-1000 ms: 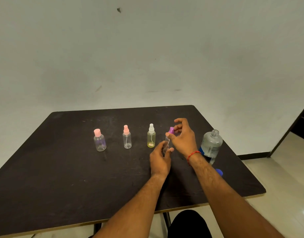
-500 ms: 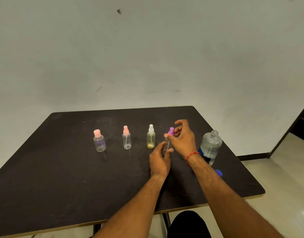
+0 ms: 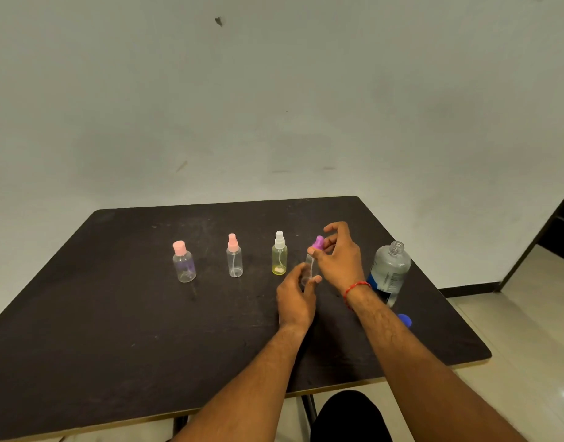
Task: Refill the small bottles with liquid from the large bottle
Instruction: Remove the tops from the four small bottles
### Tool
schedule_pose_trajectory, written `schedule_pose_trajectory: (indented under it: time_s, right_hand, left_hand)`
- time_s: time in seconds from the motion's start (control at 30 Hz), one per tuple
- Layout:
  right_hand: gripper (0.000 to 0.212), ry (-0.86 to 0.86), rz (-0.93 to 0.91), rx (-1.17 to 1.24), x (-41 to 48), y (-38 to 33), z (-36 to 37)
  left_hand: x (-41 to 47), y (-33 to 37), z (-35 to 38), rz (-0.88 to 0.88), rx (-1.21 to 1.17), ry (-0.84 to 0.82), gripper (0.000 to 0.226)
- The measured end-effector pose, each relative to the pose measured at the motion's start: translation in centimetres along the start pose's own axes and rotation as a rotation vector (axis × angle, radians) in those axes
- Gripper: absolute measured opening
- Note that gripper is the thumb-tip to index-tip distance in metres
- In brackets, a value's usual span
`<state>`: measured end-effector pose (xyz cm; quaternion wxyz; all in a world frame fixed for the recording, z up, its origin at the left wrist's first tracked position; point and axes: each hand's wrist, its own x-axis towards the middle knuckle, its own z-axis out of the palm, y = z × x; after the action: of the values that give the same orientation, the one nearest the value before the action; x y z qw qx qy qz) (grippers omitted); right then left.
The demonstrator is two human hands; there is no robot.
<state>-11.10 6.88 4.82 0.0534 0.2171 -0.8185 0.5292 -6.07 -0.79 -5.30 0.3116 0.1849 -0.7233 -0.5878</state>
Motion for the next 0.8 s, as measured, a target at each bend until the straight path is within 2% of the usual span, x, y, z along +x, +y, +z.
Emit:
schedule_pose_trajectory:
  time_s: [0.2, 0.4, 0.67, 0.8]
  right_hand:
    - [0.053, -0.062, -0.004, 0.071, 0.03, 0.03, -0.18]
    - [0.05, -0.002, 0.017, 0.007, -0.03, -0.17, 0.01]
    - [0.053, -0.09, 0.0, 0.078, 0.02, 0.06, 0.06]
    - [0.051, -0.014, 0.012, 0.023, -0.01, -0.27, 0.26]
  left_hand:
    - [-0.09, 0.12, 0.02, 0.015, -0.027, -0.006, 0.022]
    - [0.06, -0.05, 0.05, -0.013, 0.013, -0.013, 0.036]
    - [-0.11, 0.29, 0.05, -0.023, -0.023, -0.005, 0.025]
    - [-0.21, 0.66, -0.1, -0.011, -0.021, 0.001, 0.026]
